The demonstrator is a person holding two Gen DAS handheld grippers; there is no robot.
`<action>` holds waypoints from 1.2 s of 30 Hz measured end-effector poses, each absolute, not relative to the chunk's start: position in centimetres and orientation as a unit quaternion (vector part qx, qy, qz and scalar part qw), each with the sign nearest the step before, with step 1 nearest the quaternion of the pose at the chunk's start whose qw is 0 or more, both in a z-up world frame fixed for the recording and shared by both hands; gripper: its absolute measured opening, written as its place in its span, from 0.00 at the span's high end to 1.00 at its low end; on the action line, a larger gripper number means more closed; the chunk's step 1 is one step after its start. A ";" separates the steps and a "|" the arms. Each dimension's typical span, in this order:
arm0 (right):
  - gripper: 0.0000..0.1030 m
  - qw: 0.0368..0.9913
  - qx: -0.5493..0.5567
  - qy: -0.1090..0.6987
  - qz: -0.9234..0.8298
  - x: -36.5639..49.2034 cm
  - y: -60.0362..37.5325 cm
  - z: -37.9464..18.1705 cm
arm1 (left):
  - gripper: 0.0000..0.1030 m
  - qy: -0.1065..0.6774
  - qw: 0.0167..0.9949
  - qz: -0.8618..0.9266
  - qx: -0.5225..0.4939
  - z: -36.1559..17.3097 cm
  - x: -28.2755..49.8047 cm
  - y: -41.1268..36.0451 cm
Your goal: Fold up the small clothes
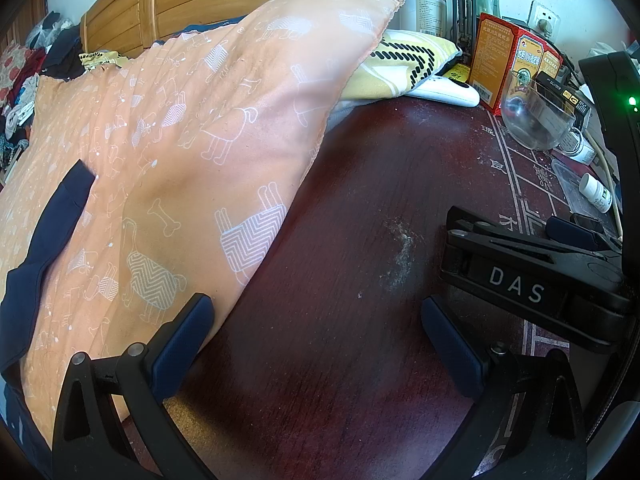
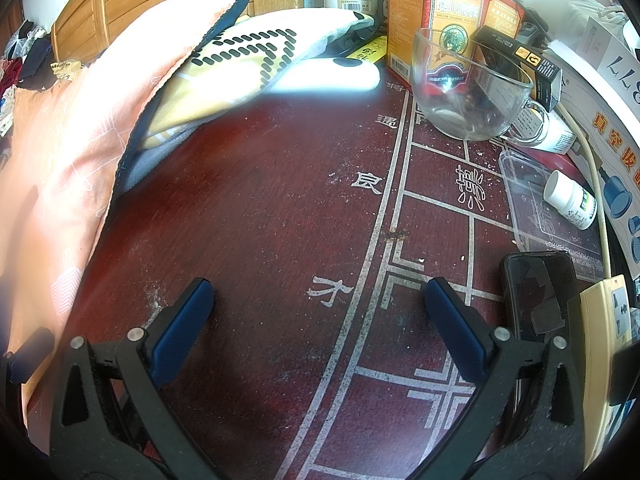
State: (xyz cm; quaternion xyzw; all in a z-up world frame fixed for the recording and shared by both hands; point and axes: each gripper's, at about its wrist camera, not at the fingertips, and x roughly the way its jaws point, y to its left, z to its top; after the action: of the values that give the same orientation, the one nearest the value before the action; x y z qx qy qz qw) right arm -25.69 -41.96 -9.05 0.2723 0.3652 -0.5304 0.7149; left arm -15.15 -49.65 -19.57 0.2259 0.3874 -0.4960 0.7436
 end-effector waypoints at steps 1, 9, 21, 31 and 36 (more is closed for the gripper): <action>0.00 0.715 0.272 0.365 -0.530 -25.7 -42.0 -9.1 | 0.00 0.387 0.744 -0.496 0.226 -19.6 -15.1 -49.6; 0.00 0.715 0.272 0.365 -0.530 -25.7 -42.0 -9.1 | 0.00 0.387 0.743 -0.496 0.226 -19.6 -15.1 -49.6; 0.00 0.729 0.266 0.372 -0.510 -25.4 -42.3 -9.1 | 0.00 0.399 0.707 -0.533 0.238 -19.1 -14.8 -48.8; 0.00 0.865 0.189 0.239 -0.399 -25.2 -34.5 0.9 | 0.00 0.275 0.827 -0.476 0.118 -5.4 -7.4 -29.4; 0.00 0.938 0.105 0.119 -0.307 -23.6 -25.8 9.6 | 0.00 0.165 0.898 -0.406 0.038 2.2 -7.6 -15.9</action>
State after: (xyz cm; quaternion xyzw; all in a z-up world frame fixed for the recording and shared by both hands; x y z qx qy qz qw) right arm -23.57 -25.78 9.63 0.1052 0.1188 -0.3068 0.9385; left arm -7.55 -15.86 2.18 0.0380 0.1646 -0.4063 0.8980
